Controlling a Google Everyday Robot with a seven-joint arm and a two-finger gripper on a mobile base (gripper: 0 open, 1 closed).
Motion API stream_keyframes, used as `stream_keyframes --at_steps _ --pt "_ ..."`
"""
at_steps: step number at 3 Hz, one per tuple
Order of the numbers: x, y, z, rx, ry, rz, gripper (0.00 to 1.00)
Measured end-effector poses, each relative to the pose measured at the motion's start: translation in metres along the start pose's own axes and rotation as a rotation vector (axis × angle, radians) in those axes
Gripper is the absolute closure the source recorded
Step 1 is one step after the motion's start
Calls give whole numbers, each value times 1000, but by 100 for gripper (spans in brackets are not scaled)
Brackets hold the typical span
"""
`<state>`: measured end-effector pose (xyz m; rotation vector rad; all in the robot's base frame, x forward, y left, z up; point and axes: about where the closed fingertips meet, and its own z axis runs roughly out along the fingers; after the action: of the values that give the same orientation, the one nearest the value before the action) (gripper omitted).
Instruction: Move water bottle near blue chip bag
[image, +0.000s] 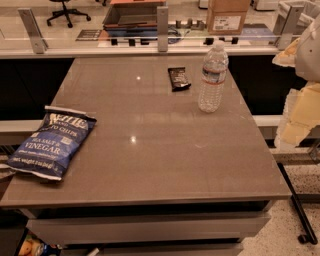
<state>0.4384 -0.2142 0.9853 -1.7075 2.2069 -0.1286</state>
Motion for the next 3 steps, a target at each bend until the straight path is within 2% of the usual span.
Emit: stream_keyframes --at_steps 2,3 --pt "0 -5 -1 14 -20 16 0" --pt "-3 -23 8 35 -122 72 0"
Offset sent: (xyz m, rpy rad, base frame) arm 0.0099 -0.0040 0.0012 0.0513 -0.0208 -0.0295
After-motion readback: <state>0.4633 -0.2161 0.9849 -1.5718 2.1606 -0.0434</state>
